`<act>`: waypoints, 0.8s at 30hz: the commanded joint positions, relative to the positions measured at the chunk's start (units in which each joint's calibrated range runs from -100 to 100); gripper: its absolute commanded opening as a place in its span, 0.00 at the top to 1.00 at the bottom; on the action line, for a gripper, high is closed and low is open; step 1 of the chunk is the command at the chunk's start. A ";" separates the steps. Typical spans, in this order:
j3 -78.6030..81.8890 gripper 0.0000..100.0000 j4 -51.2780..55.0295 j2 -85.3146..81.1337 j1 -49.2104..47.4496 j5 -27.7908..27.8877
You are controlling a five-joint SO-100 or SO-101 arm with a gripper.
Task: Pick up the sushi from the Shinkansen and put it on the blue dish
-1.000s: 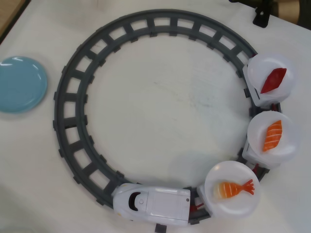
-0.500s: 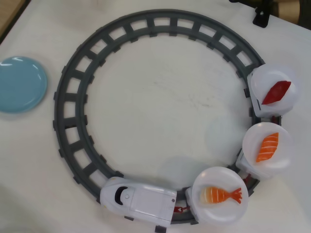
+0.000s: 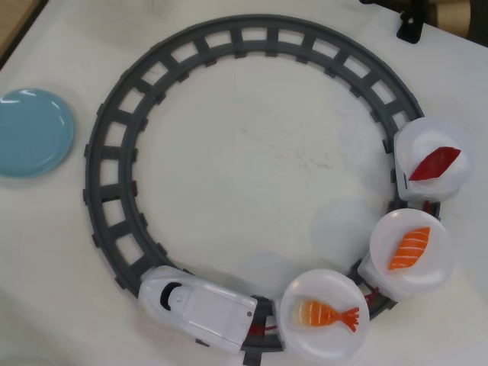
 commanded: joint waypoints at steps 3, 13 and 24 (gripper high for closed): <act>-0.44 0.80 0.72 0.05 -0.11 0.07; -0.71 0.80 0.72 0.05 -0.11 0.07; -5.94 0.80 1.06 0.22 0.07 0.39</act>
